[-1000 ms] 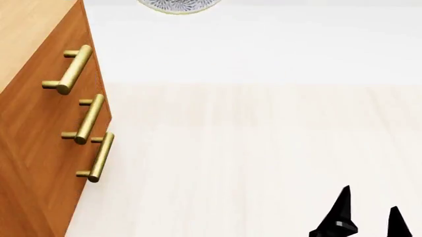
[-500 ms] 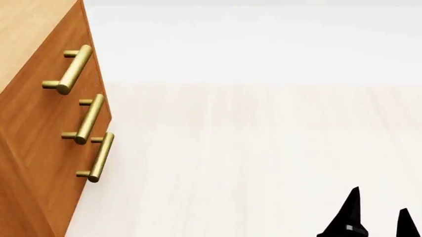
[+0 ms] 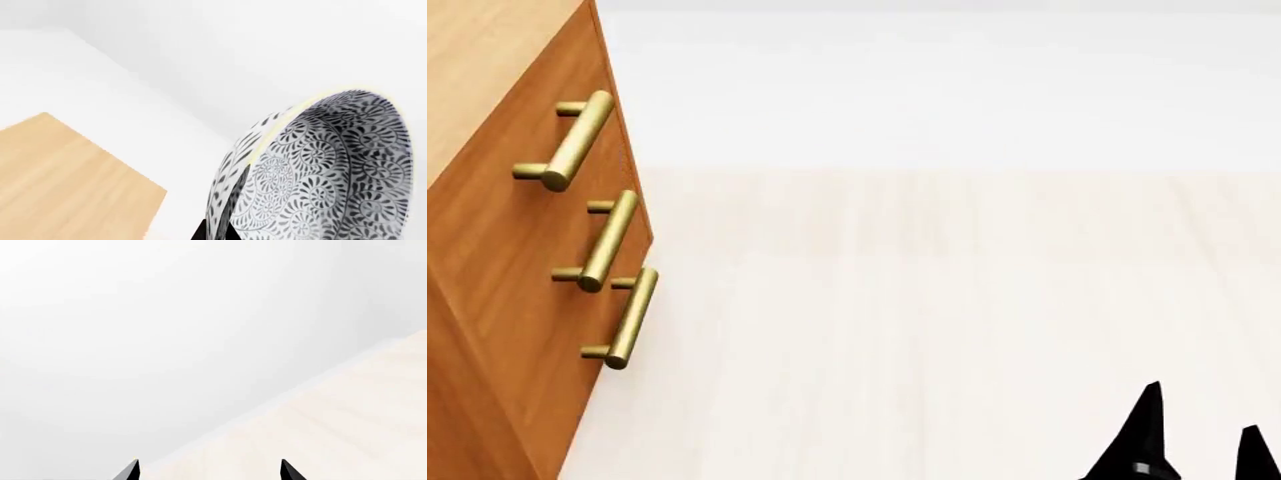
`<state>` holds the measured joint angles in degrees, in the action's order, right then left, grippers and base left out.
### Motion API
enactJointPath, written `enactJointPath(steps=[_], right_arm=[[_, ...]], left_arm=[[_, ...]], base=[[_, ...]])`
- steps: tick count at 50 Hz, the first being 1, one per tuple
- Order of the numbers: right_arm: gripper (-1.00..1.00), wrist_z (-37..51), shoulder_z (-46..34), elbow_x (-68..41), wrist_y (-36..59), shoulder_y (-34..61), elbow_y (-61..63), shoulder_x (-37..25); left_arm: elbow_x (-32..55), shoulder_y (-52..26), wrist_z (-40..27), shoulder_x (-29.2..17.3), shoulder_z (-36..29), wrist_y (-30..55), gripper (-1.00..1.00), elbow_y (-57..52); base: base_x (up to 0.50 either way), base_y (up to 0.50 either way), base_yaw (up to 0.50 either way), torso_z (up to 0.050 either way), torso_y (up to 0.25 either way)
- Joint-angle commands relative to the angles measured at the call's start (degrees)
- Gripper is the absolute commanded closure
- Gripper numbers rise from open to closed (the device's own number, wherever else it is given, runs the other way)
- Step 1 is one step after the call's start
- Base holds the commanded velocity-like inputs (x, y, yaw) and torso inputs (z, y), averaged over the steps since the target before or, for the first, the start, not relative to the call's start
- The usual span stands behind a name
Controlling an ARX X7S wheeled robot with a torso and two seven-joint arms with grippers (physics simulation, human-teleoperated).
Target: Put the bowl on top of the cabinet.
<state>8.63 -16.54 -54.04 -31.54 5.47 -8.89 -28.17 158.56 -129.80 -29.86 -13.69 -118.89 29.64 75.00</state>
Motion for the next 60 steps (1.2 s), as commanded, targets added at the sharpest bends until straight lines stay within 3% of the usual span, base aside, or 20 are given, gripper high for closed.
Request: enactJointPath(steps=[1, 11, 23, 31, 51, 56, 60], right_arm=[[-1.0, -2.47, 1.01, 0.08, 0.63, 0.14, -0.13, 0.71], [-1.0, -3.16, 0.79, -0.32, 1.24, 0.95, -1.34, 1.1], [-1.0, -3.27, 0.89, -0.31, 1.55, 1.84, -2.83, 1.56], [-1.0, -3.58, 0.79, -0.44, 1.83, 2.18, -3.41, 1.77], [-1.0, -3.78, 0.84, -0.44, 2.19, 2.64, -4.09, 2.02], [-1.0, -3.99, 0.78, -0.56, 2.44, 2.93, -4.52, 2.14], [-1.0, -4.04, 0.79, -0.63, 2.54, 3.02, -4.59, 2.17]], left_arm=[[16.35, -1.2, -9.72, -2.12, -8.52, 0.01, 1.0, -0.03], [20.28, -1.98, -10.59, -4.42, -2.34, 6.99, 1.0, -0.03], [18.39, -4.68, -13.06, -4.77, 0.4, 6.6, 1.0, -0.03], [19.38, -4.3, -14.48, -5.77, 3.75, 2.22, 1.0, -0.05], [18.93, -3.3, -25.87, -7.08, 11.57, -5.2, 1.0, -0.4], [18.2, -3.93, -28.87, -10.05, 13.46, -11.66, 1.0, -8.25], [17.26, -4.03, -30.22, -10.2, 14.54, -12.21, 1.0, -9.05]], base=[[0.0, 0.0, 0.0, 0.0, 0.0], [0.0, 0.0, 0.0, 0.001, 0.0], [0.0, 0.0, 0.0, 0.0, 0.001], [0.0, 0.0, 0.0, 0.0, 0.0], [0.0, 0.0, 0.0, 0.0, 0.001], [0.0, 0.0, 0.0, 0.0, 0.0], [0.0, 0.0, 0.0, 0.0, 0.0]])
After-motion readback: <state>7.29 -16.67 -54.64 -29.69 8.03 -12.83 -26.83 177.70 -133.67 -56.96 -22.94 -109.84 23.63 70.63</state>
